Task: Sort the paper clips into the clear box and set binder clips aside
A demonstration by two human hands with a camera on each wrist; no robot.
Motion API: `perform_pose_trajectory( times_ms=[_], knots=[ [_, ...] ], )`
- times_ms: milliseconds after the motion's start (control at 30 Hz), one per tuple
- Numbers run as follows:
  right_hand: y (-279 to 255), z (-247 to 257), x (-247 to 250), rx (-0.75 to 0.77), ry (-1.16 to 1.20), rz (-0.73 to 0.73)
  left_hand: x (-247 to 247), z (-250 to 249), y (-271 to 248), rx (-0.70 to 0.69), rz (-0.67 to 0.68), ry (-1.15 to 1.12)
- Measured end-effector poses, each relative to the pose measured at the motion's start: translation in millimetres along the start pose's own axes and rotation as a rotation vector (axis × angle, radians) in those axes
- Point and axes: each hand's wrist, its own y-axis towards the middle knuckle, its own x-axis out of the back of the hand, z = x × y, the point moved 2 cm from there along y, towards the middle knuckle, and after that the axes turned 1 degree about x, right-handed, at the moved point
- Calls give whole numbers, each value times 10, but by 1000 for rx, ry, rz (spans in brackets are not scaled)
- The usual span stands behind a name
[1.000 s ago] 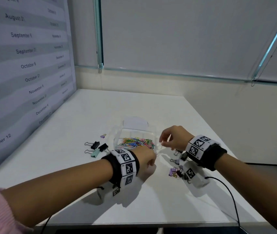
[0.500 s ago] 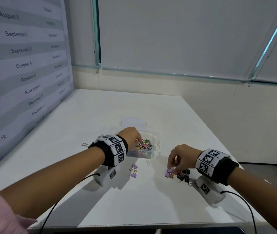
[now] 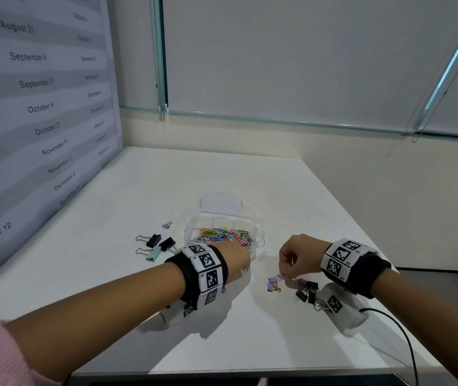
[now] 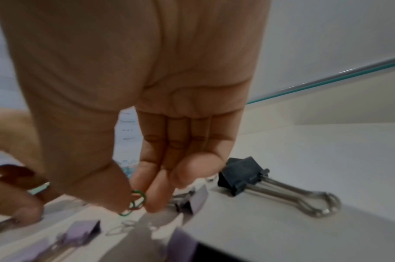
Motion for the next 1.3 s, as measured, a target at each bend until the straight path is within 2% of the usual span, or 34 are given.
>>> perform_pose_trajectory(
  times_ms=[300, 500, 833, 967, 1133, 1300],
  knots=[
    [230, -3, 179, -1, 47, -208, 20, 90, -26, 4, -1, -46],
    [356, 87, 108, 27, 33, -131, 2, 53, -17, 9, 38, -1],
    [397, 154, 59, 1, -30, -124, -120, 67, -71, -34, 48, -102],
    [357, 198, 12, -27, -89, -95, -122, 41, -88, -23, -3, -120],
    [285, 230, -43, -33, -21, -72, -126, 68, -118, -36, -40, -82],
    [305, 254, -61, -76, -27, -45, 35, 284, -87, 29, -216, -157]
  ],
)
